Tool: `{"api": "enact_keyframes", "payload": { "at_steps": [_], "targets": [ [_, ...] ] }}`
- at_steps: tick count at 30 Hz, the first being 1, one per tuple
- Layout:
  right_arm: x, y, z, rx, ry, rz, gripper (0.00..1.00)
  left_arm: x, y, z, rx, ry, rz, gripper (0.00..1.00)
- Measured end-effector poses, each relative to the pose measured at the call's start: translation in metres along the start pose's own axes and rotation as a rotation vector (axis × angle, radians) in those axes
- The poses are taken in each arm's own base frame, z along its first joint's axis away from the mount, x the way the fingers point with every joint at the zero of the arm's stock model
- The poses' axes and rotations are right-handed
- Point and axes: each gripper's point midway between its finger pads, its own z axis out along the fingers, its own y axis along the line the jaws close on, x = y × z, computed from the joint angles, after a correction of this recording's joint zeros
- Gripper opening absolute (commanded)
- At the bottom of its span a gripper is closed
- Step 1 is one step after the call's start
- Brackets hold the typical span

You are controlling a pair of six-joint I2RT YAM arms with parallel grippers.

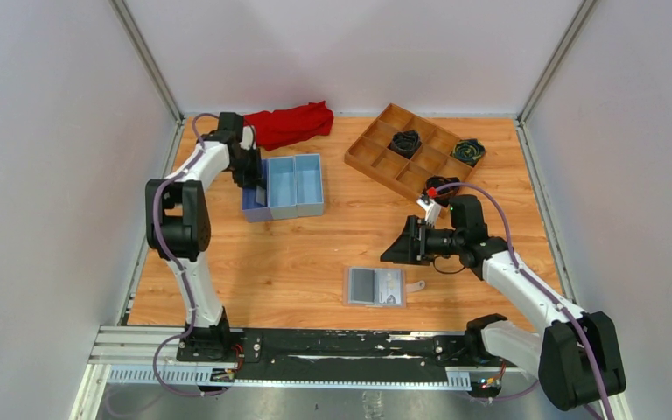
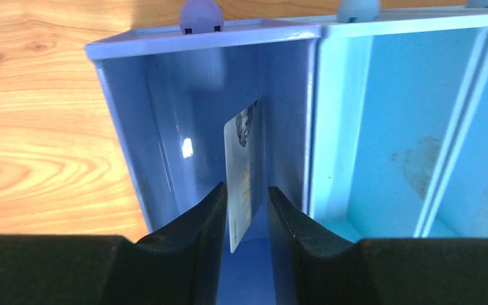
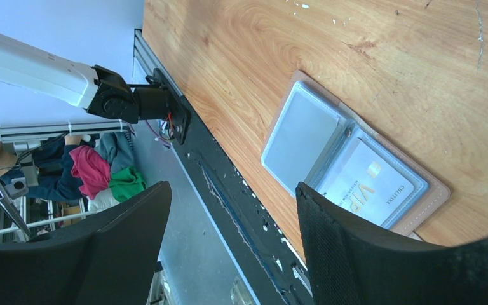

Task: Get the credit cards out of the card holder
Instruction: Place the credit card in the storage box, then remove the credit card from the card holder.

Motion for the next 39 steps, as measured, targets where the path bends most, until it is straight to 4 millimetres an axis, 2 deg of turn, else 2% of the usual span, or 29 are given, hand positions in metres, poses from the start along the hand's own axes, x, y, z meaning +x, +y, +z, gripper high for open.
{"api": "enact_keyframes", "payload": {
  "at_steps": [2, 7, 14, 16, 19, 21, 24, 26, 30, 34, 37, 39],
  "targets": [
    [0.000, 0.000, 0.000, 0.000, 0.000, 0.001, 0.76, -0.005, -0.003, -0.010, 0.004, -0.026, 0.003, 0.34],
    [0.000, 0.000, 0.000, 0.000, 0.000, 0.002, 0.75, -0.027, -0.015, -0.056, 0.022, -0.148, 0.016, 0.34],
    [-0.001, -0.004, 0.000, 0.024, -0.008, 0.009, 0.75, -0.049, -0.039, -0.148, 0.079, -0.362, 0.041, 0.36],
    [0.000, -0.011, 0.000, 0.058, -0.010, 0.019, 0.75, -0.045, -0.051, -0.175, 0.130, -0.417, 0.055, 0.39],
    [0.003, -0.022, -0.002, 0.124, -0.014, 0.042, 0.75, -0.020, -0.067, -0.199, 0.188, -0.458, 0.085, 0.41],
    [0.004, -0.029, -0.003, 0.161, -0.020, 0.051, 0.74, 0.009, -0.084, -0.201, 0.229, -0.441, 0.115, 0.41],
    [0.006, -0.040, -0.004, 0.218, -0.025, 0.065, 0.73, 0.058, -0.114, -0.189, 0.316, -0.371, 0.165, 0.41],
    [0.010, -0.048, -0.004, 0.250, -0.021, 0.081, 0.72, 0.100, -0.137, -0.170, 0.385, -0.284, 0.194, 0.42],
    [0.021, -0.062, -0.004, 0.302, -0.010, 0.109, 0.72, 0.174, -0.169, -0.137, 0.469, -0.115, 0.214, 0.46],
    [0.030, -0.064, 0.000, 0.318, 0.012, 0.112, 0.71, 0.214, -0.196, -0.123, 0.538, -0.045, 0.197, 0.47],
    [0.039, -0.054, 0.010, 0.295, 0.049, 0.088, 0.69, 0.230, -0.216, -0.115, 0.581, -0.016, 0.180, 0.48],
    [0.044, -0.049, 0.017, 0.281, 0.071, 0.074, 0.58, 0.239, -0.227, -0.109, 0.594, 0.005, 0.172, 0.50]
  ]
}}
